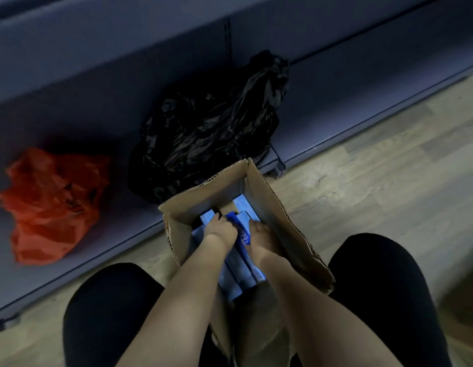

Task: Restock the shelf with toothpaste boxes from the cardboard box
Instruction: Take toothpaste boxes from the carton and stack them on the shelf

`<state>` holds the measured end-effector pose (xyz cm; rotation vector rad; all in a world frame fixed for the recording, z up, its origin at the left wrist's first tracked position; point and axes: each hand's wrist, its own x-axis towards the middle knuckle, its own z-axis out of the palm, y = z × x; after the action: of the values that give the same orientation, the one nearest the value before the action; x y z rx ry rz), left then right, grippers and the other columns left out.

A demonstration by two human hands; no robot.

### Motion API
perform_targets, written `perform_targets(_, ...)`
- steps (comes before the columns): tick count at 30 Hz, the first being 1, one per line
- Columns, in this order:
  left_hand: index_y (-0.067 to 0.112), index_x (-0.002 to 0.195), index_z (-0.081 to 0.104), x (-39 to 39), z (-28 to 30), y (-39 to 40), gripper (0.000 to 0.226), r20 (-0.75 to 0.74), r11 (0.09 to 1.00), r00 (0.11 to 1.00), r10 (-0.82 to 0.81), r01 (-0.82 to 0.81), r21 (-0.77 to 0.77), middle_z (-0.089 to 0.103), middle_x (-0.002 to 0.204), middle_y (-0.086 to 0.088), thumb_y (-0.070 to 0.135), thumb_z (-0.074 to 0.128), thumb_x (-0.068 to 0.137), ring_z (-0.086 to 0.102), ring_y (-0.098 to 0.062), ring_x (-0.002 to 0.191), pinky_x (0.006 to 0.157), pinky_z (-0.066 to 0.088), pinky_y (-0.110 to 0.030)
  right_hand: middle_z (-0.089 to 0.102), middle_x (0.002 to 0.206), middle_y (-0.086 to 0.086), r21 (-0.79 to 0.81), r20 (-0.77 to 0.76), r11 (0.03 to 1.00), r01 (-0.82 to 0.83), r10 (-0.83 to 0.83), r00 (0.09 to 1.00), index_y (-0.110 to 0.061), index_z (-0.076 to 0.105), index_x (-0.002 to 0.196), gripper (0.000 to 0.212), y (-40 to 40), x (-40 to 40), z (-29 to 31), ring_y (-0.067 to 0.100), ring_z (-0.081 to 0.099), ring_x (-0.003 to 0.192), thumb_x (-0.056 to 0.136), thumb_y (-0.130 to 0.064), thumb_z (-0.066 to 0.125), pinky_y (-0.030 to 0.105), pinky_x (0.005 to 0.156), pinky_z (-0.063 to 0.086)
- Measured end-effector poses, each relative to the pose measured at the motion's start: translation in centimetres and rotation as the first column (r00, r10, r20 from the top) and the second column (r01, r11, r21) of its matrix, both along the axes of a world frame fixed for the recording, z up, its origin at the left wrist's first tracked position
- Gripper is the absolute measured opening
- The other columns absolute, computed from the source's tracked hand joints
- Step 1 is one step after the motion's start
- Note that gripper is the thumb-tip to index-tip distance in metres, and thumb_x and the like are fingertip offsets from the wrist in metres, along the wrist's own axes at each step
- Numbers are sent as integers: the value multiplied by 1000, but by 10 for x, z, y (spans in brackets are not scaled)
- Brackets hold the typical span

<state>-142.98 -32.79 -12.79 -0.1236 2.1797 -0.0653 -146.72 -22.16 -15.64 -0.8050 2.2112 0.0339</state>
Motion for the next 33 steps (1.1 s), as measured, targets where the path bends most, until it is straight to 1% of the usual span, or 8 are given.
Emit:
perform_targets(6, 11, 145, 34, 4, -32, -3, 46, 82, 991, 988, -128, 129, -13, 33, 151, -8, 9, 36, 99, 23, -24, 141, 115, 14, -37, 27, 150, 15, 142, -3, 985, 99, -100, 995, -4, 23, 145, 45, -10, 18, -40, 29, 26, 138, 100, -11, 29, 37, 113, 23)
perform_targets(11, 12, 149, 23, 12, -34, -11, 48, 90, 978, 975, -201, 205, -35, 23, 155, -8, 11, 32, 101, 17, -23, 144, 117, 8, -41, 21, 150, 14, 139, 10, 959, 248, -252, 968, -9, 28, 143, 43, -18, 33, -57, 30, 26, 137, 101, -13, 37, 40, 108, 33)
perform_targets(14, 12, 149, 22, 13, -32, -10, 47, 70, 968, 968, -242, 246, -52, 21, 155, -8, 16, 31, 102, 17, -24, 143, 117, 8, -42, 23, 150, 18, 149, 81, 949, 276, -290, 954, -1, 28, 143, 42, -15, 28, -66, 30, 26, 138, 103, -11, 25, 38, 111, 25)
perform_targets(16, 12, 149, 21, 10, -34, -9, 46, 49, 967, 969, -244, 247, -62, 20, 155, -7, 18, 26, 103, 18, -23, 142, 116, 8, -40, 24, 151, 17, 169, 97, 967, 193, -211, 973, 1, 27, 144, 43, -15, 22, -64, 29, 24, 139, 103, -11, 21, 36, 113, 22)
perform_targets(22, 14, 149, 22, 5, -43, -7, 48, 102, 970, 968, -228, 234, -60, 26, 153, -6, 18, 30, 102, 20, -23, 142, 117, 8, -41, 27, 148, 9, 210, -24, 839, 502, -509, 861, -6, 37, 142, 44, -12, 36, -80, 25, 30, 136, 102, -14, 22, 35, 111, 25)
perform_targets(26, 12, 151, 14, 2, -40, -9, 54, 149, 982, 972, -180, 185, -22, 19, 157, -5, 15, 33, 100, 12, -21, 146, 118, 1, -44, 40, 143, 8, 248, -23, 838, 486, -496, 868, -8, 47, 136, 43, -10, 36, -89, 24, 38, 132, 99, -11, 26, 35, 107, 29)
perform_targets(29, 13, 150, 16, 1, -38, -10, 49, 142, 965, 959, -245, 254, -56, 26, 154, -5, 18, 25, 103, 17, -21, 144, 117, -3, -48, 51, 137, 9, 266, -69, 848, 459, -458, 886, -10, 45, 136, 42, -4, 33, -93, 26, 44, 128, 100, -8, 26, 36, 106, 31)
perform_targets(33, 21, 151, 15, 1, -47, -11, 49, 161, 919, 919, -361, 380, -106, 24, 154, -1, 25, 27, 103, 17, -22, 142, 118, -2, -47, 48, 138, 9, 253, -72, 896, 366, -360, 930, -12, 42, 138, 41, -2, 26, -92, 26, 42, 129, 99, -10, 31, 38, 104, 32)
